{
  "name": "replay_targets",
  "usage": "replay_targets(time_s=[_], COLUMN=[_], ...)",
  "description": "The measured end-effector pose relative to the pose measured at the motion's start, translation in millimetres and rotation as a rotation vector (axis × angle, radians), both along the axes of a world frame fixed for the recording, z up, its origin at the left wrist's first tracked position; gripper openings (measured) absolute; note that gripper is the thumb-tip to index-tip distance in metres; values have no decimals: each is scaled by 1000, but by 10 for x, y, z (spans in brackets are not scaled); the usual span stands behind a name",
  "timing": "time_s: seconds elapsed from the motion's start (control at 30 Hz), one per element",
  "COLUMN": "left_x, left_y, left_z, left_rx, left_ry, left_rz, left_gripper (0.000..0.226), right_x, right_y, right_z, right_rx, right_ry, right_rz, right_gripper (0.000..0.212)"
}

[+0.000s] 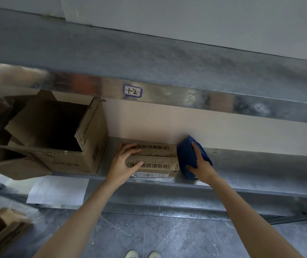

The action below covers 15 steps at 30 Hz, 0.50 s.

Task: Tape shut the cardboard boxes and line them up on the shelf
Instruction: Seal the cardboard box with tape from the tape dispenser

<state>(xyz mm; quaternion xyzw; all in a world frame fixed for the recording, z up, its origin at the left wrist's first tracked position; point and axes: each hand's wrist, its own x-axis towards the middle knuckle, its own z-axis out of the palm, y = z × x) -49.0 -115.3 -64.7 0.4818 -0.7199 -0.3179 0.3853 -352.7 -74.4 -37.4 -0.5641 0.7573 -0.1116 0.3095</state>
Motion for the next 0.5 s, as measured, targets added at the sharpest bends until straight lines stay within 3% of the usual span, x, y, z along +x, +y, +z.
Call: replay_targets(time_s=[0.1,0.33,0.5], left_x=[-1,11,-35], left_y=[2,31,100], left_z=[2,9,-14], left_rx=[9,42,47], left_ry=[1,-23,-12], left_rz=[5,-4,52], left_gripper=[41,43,44], right_x=[7,-2,6], right_y=[25,-31,10], right_z=[40,1,-123], right_rx=[-36,-47,-110], right_ry=[34,-1,69], right_rz=[-26,-12,-23], right_gripper=[82,89,64])
